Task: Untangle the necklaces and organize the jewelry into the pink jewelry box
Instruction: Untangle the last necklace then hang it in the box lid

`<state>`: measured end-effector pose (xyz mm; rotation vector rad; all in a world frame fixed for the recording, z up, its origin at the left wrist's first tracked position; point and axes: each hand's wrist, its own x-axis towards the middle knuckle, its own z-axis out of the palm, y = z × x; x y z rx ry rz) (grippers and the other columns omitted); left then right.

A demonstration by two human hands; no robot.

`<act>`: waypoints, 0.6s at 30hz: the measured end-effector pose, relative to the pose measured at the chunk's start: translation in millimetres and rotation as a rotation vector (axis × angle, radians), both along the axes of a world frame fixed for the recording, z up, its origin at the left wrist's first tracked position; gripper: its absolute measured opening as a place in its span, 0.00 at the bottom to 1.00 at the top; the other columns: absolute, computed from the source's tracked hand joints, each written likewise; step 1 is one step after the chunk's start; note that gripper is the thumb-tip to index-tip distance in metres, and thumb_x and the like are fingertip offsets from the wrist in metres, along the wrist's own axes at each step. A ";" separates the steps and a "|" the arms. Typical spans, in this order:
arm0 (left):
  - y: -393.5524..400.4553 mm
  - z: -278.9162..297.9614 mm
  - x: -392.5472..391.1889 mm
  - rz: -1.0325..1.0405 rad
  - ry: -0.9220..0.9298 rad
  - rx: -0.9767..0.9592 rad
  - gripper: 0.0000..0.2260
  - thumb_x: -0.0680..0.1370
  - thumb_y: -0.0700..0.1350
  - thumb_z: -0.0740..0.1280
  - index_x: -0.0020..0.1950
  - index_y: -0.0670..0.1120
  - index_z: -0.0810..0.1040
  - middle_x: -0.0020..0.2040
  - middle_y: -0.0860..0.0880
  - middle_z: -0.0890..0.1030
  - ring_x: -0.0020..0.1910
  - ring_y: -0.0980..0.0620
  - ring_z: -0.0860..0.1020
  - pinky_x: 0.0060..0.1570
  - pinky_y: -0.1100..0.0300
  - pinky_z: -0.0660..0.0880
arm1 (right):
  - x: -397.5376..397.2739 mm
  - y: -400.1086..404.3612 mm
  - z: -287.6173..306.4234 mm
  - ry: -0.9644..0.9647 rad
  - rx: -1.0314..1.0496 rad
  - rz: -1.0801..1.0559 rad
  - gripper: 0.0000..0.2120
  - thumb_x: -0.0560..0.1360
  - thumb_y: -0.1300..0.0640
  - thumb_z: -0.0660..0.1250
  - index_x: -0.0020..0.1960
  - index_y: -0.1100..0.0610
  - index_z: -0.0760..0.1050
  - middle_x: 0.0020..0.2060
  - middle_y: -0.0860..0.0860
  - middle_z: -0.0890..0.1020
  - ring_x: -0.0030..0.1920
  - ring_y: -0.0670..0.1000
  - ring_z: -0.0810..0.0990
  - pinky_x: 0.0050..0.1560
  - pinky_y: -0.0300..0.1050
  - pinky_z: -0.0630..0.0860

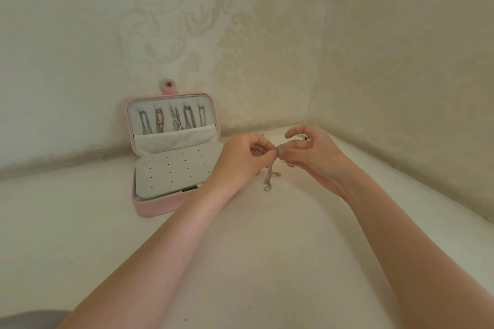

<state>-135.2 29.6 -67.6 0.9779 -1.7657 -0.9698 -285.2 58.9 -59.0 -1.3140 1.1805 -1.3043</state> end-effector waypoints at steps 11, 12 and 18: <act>11.3 19.8 2.9 -0.223 0.295 0.507 0.09 0.77 0.39 0.64 0.37 0.44 0.78 0.30 0.51 0.77 0.22 0.59 0.71 0.21 0.69 0.65 | -1.9 2.7 7.1 -0.308 0.053 0.197 0.13 0.74 0.74 0.61 0.48 0.57 0.66 0.30 0.54 0.80 0.30 0.48 0.74 0.34 0.37 0.72; 11.8 21.5 2.7 -0.235 0.333 0.561 0.09 0.77 0.39 0.63 0.37 0.43 0.77 0.29 0.51 0.77 0.21 0.59 0.69 0.19 0.69 0.63 | -2.5 3.5 8.2 -0.326 0.045 0.214 0.12 0.74 0.74 0.60 0.47 0.57 0.65 0.30 0.55 0.80 0.30 0.47 0.74 0.33 0.37 0.72; 11.6 15.6 1.0 -0.146 0.159 0.360 0.07 0.77 0.40 0.64 0.40 0.43 0.78 0.36 0.49 0.78 0.22 0.58 0.71 0.21 0.68 0.64 | -4.9 2.5 6.2 -0.214 0.052 0.205 0.13 0.73 0.74 0.61 0.47 0.57 0.66 0.29 0.53 0.80 0.31 0.48 0.72 0.35 0.37 0.71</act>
